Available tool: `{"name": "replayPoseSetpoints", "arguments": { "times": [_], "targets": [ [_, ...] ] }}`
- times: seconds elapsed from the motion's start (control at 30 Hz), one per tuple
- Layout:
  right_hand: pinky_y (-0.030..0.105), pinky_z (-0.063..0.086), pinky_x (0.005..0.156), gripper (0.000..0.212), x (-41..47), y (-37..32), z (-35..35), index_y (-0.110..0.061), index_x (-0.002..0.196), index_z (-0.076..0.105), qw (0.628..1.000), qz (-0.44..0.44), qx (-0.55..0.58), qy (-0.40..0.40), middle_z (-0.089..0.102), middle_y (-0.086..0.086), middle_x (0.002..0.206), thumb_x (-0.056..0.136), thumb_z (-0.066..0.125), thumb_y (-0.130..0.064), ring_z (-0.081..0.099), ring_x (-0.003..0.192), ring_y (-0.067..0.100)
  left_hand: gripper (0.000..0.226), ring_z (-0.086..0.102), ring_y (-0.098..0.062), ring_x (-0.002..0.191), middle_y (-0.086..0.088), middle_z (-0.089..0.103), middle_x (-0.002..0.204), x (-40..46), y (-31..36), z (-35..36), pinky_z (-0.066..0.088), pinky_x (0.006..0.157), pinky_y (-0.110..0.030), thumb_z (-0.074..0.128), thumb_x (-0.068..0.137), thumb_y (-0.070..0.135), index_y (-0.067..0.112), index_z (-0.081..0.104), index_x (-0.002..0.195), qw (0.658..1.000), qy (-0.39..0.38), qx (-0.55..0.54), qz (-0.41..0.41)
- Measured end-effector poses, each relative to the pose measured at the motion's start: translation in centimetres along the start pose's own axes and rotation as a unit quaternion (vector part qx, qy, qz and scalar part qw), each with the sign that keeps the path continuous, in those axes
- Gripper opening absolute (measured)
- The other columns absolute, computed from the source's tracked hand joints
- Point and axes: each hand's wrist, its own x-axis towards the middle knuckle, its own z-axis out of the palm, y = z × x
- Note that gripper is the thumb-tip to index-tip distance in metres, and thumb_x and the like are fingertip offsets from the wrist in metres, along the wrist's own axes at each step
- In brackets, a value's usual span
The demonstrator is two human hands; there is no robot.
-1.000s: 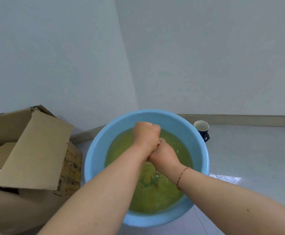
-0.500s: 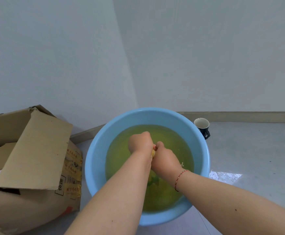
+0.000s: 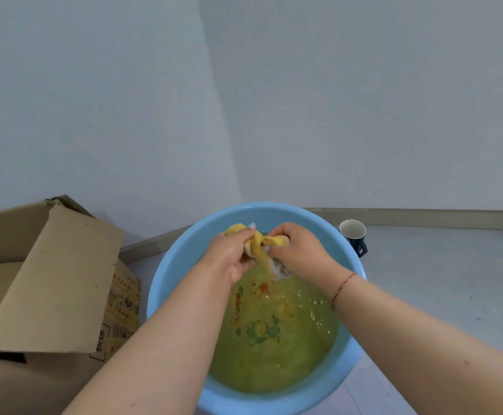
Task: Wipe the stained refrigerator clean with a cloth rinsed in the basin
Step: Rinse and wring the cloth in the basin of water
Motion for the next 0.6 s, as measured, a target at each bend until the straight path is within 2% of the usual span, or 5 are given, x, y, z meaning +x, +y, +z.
{"name": "replayPoseSetpoints", "arguments": {
  "times": [0.1, 0.27, 0.33, 0.47, 0.6],
  "targets": [
    [0.027, 0.045, 0.065, 0.017, 0.5, -1.7, -2.5, -0.012, 0.082, 0.063, 0.991, 0.043, 0.122, -0.017, 0.062, 0.005, 0.069, 0.092, 0.060, -0.025, 0.056, 0.064, 0.018, 0.004, 0.068, -0.018, 0.067, -0.010, 0.067, 0.078, -0.5, 2.1, -0.6, 0.058, 0.065, -0.037, 0.058, 0.093, 0.008, 0.005, 0.061, 0.094, 0.998, -0.047, -0.048, 0.020],
    [0.031, 0.053, 0.069, 0.019, 1.5, -6.3, -6.6, -0.009, 0.088, 0.064, 0.971, 0.111, 0.200, 0.066, 0.059, 0.005, 0.075, 0.094, 0.059, -0.026, 0.056, 0.066, 0.019, 0.042, 0.061, -0.031, 0.090, -0.015, 0.057, 0.106, -3.3, 7.6, 0.6, 0.054, 0.074, -0.046, 0.041, 0.090, -0.004, 0.014, 0.055, 0.125, 0.993, -0.084, -0.071, 0.030],
    [0.040, 0.059, 0.075, 0.017, 1.2, -8.4, -8.2, -0.008, 0.098, 0.058, 0.945, 0.114, 0.298, 0.066, 0.062, 0.008, 0.088, 0.092, 0.063, -0.023, 0.063, 0.076, 0.021, 0.050, 0.060, -0.034, 0.098, -0.012, 0.055, 0.114, -4.8, 9.5, 1.0, 0.052, 0.072, -0.042, 0.037, 0.086, -0.003, 0.023, 0.057, 0.124, 0.995, -0.096, -0.011, 0.036],
    [0.026, 0.055, 0.051, 0.032, -0.6, -13.6, -12.8, -0.007, 0.115, 0.051, 0.896, 0.120, 0.420, 0.076, 0.062, 0.008, 0.091, 0.089, 0.067, -0.015, 0.066, 0.064, 0.014, 0.051, 0.067, -0.032, 0.082, -0.008, 0.062, 0.105, -8.7, 13.3, 2.6, 0.051, 0.078, -0.043, 0.043, 0.080, -0.003, 0.030, 0.059, 0.115, 0.976, -0.138, 0.167, 0.037],
    [0.018, 0.041, 0.036, 0.014, -2.8, -18.4, -17.5, -0.006, 0.103, 0.054, 0.863, 0.183, 0.456, 0.114, 0.059, 0.010, 0.080, 0.091, 0.062, -0.008, 0.057, 0.051, 0.014, 0.052, 0.067, -0.030, 0.097, -0.011, 0.065, 0.102, -12.9, 16.6, 4.9, 0.055, 0.083, -0.047, 0.054, 0.064, -0.003, 0.031, 0.059, 0.103, 0.901, -0.186, 0.383, 0.080]
  ]
}}
